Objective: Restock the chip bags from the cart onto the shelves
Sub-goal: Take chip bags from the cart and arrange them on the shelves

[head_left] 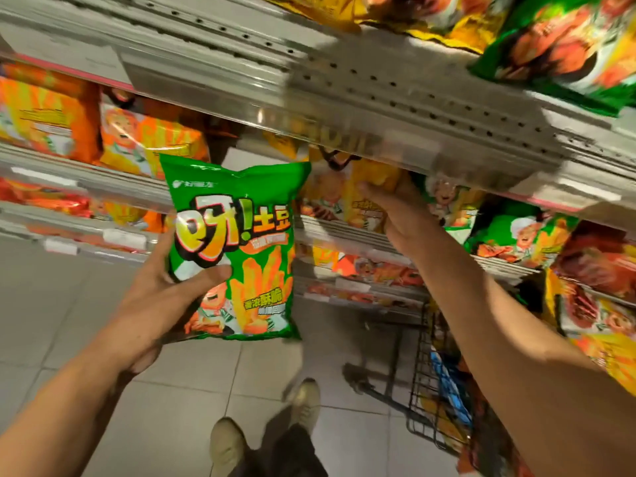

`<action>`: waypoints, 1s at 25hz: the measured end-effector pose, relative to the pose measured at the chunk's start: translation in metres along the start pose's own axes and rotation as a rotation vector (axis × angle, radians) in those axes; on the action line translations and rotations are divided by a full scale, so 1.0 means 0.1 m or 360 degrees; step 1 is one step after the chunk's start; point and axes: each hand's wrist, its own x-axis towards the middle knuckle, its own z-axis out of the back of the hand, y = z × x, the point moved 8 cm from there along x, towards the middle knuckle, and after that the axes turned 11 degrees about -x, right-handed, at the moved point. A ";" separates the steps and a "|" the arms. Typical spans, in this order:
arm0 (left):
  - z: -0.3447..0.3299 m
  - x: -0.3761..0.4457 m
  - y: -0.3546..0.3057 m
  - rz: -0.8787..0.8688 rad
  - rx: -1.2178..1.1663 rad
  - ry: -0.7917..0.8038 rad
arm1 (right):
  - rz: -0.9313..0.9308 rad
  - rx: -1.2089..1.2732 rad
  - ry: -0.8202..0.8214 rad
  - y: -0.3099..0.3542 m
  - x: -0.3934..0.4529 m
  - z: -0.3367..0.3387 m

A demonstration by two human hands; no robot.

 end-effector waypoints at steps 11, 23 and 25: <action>-0.64 -0.25 0.02 -0.0055 0.0108 0.0166 | 0.0217 -0.0382 -0.0430 0.10 -0.50 0.30; -2.80 0.21 0.38 -0.0132 0.0260 0.0554 | 0.0097 0.0068 -0.0470 -0.42 -1.33 1.55; -3.06 0.33 0.33 -0.0190 0.0275 0.0538 | 0.0183 0.0103 -0.0466 -0.31 -1.19 1.63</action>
